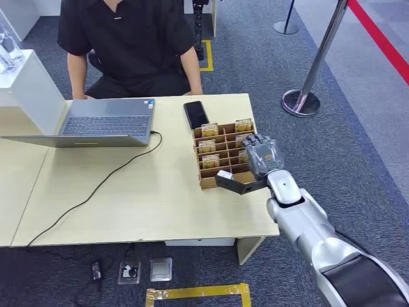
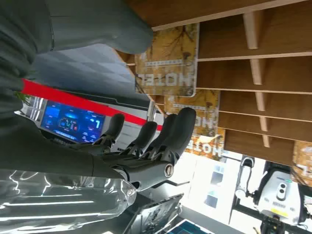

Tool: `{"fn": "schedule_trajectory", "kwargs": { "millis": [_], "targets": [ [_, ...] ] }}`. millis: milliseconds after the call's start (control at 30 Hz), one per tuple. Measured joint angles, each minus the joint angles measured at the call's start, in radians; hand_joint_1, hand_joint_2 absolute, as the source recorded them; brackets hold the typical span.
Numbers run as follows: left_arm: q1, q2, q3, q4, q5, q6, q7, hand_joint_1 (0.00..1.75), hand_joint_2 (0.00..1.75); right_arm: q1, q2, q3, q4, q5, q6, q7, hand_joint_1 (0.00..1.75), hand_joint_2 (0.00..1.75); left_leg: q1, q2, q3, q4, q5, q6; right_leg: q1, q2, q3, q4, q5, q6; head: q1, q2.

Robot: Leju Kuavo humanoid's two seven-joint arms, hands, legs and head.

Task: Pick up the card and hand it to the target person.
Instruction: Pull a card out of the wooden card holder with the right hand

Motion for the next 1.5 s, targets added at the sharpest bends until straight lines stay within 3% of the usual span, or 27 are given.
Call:
{"fn": "schedule_trajectory", "kwargs": {
  "millis": [400, 667, 1300, 1400, 1500],
  "targets": [
    [0.001, 0.0, 0.001, 0.0, 0.0, 0.001, 0.0, 0.0, 0.0, 0.002, 0.013, 0.0, 0.0, 0.005, 0.009, 0.0, 0.79, 1.75, 0.0, 0.0, 0.0, 0.0, 0.0, 0.0, 0.0, 0.0, 0.0, 0.0, 0.0, 0.0, 0.001, 0.0],
    [0.002, 0.0, 0.01, 0.0, 0.0, 0.007, 0.0, 0.0, 0.0, 0.001, 0.014, 0.0, 0.001, 0.007, 0.014, 0.006, 0.69, 1.75, 0.0, 0.0, 0.0, 0.0, 0.0, 0.0, 0.0, 0.0, 0.0, 0.0, 0.0, 0.0, 0.0, 0.0],
    [0.005, 0.0, 0.018, 0.0, 0.0, 0.009, -0.001, 0.0, 0.0, 0.0, 0.014, -0.004, 0.002, 0.016, 0.019, 0.022, 0.8, 1.75, 0.0, 0.0, 0.0, 0.0, 0.0, 0.0, 0.0, 0.0, 0.0, 0.0, 0.0, 0.0, 0.001, 0.0],
    [0.007, 0.0, 0.018, 0.0, 0.0, 0.009, -0.001, 0.0, 0.0, 0.0, 0.014, -0.008, 0.004, 0.016, 0.02, 0.021, 0.92, 1.75, 0.0, 0.0, 0.0, 0.0, 0.0, 0.0, 0.0, 0.0, 0.0, 0.0, 0.0, 0.0, 0.001, 0.0],
    [0.007, 0.0, 0.018, 0.0, -0.003, 0.008, -0.001, 0.0, 0.0, 0.0, 0.014, -0.01, 0.007, 0.016, 0.023, 0.027, 1.32, 1.75, 0.0, 0.0, 0.0, 0.0, 0.0, 0.0, 0.0, 0.0, 0.0, 0.0, 0.0, 0.0, 0.001, 0.0]
  ]
}}
